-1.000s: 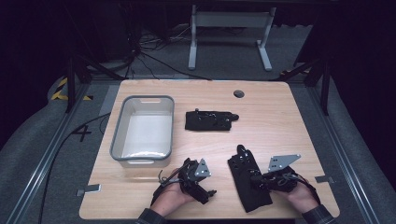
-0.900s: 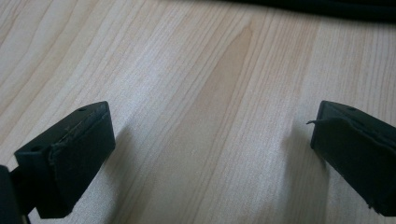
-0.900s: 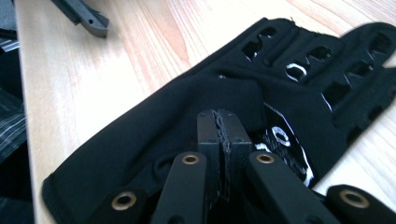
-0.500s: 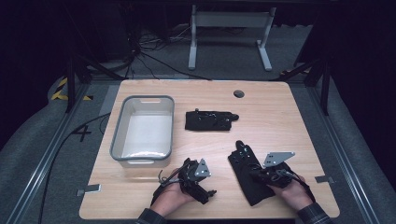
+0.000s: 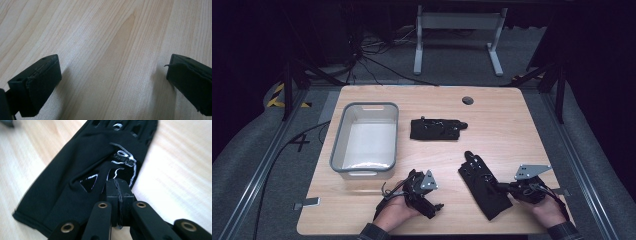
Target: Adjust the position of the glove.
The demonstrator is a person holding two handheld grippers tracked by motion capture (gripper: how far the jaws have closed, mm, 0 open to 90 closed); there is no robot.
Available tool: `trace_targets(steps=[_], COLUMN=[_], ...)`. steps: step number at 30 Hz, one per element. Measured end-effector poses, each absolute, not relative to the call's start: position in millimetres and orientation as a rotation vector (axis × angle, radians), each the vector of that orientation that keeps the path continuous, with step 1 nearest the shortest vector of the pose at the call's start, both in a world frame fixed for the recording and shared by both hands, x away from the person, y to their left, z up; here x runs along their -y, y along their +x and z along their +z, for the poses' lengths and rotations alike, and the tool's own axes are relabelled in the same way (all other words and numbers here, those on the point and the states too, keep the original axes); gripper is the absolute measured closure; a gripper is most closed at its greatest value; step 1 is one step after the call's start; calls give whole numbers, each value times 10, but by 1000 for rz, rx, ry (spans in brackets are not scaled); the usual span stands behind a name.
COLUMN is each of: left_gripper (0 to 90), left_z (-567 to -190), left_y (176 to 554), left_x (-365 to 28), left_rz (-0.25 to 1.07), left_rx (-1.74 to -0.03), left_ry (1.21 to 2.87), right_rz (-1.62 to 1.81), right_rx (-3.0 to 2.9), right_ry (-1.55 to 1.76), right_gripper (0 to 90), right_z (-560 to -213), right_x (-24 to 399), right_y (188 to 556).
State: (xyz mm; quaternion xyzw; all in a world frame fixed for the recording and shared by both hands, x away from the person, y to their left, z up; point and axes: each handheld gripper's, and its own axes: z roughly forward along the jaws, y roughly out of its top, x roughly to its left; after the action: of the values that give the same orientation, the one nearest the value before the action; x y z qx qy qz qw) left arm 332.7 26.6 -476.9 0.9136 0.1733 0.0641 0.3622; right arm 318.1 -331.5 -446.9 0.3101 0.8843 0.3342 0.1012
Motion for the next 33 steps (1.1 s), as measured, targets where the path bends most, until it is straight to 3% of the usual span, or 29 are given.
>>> trace_targets(steps=[14, 22, 33], left_gripper=[0, 3, 154], left_z=[-4769, -4755, -4598], left_y=[3327, 3329, 3422], left_x=[-267, -255, -212], left_rz=[164, 159, 174], left_rx=[-446, -457, -526], left_ry=[2353, 2366, 2358], right_rz=[1055, 1099, 1128], right_rx=[-2737, -2696, -2641], right_ry=[717, 741, 793], right_gripper=[900, 869, 781], right_z=[-4507, -4466, -4426], right_x=[2957, 3018, 3120], right_y=[3013, 3062, 3139])
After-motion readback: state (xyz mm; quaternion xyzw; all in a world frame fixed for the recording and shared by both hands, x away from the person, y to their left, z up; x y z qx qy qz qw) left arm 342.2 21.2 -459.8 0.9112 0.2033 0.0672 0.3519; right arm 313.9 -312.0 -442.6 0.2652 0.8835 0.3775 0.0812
